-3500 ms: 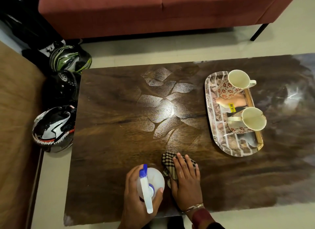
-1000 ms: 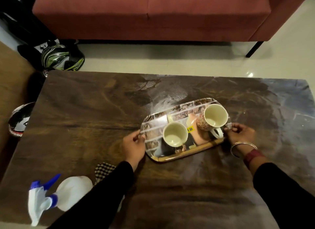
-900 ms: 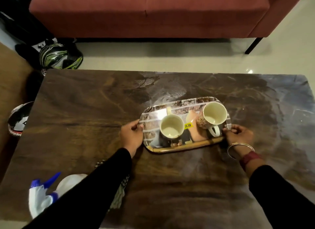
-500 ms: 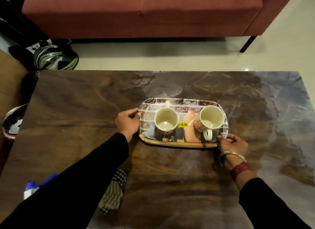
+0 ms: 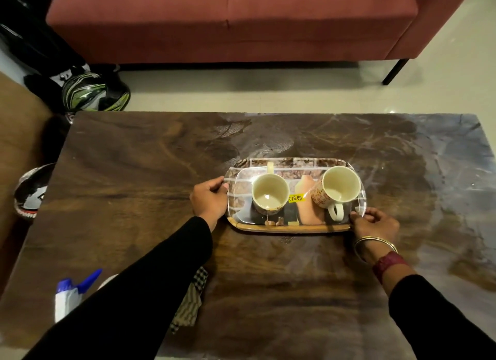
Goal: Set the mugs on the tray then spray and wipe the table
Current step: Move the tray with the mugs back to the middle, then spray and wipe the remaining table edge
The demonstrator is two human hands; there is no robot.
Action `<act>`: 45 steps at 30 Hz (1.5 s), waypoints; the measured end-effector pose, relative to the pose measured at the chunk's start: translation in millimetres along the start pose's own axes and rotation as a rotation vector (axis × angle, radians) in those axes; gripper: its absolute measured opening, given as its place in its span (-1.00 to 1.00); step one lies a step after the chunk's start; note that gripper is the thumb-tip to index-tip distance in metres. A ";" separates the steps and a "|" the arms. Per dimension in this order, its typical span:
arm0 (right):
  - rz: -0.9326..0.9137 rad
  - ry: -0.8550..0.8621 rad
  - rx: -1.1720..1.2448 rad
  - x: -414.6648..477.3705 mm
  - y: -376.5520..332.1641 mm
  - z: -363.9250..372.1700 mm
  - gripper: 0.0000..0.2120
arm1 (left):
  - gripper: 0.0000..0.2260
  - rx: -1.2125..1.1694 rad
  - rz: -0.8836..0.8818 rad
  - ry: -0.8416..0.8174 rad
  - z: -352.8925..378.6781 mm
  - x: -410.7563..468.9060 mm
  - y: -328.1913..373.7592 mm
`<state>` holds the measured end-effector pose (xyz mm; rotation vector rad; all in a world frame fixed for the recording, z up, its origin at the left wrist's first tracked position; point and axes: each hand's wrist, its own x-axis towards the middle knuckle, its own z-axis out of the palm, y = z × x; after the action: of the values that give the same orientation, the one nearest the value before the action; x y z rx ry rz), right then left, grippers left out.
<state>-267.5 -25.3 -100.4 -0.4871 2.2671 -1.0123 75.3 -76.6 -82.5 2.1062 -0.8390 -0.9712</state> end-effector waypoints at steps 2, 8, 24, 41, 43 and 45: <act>-0.021 0.010 -0.023 -4.4 -2.3 -0.7 -0.86 | -0.76 -0.016 -0.007 -0.004 -1.0 0.2 -1.3; -0.053 0.007 -0.055 -9.8 -6.6 -2.5 -0.89 | -0.75 -0.014 -0.014 0.012 -0.9 -1.9 -1.5; -0.164 0.159 -0.018 -64.8 21.9 -14.6 -0.69 | -0.71 0.004 0.168 0.158 -16.5 -58.6 7.6; -1.192 -0.920 -0.464 -328.8 65.8 91.1 -0.45 | -0.49 0.257 0.360 0.262 -227.5 -222.6 -132.3; -1.213 -0.864 -0.561 -339.7 62.5 104.2 -0.33 | -0.38 0.141 0.278 0.387 -232.2 -216.4 -139.4; -1.220 -0.843 -0.654 -348.2 58.6 116.7 -0.23 | -0.39 0.068 0.296 0.469 -239.5 -205.8 -148.0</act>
<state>65.6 138.4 -76.4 -2.2243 1.3132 -0.2919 203.2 236.2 3.5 2.0675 -0.9074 -0.2802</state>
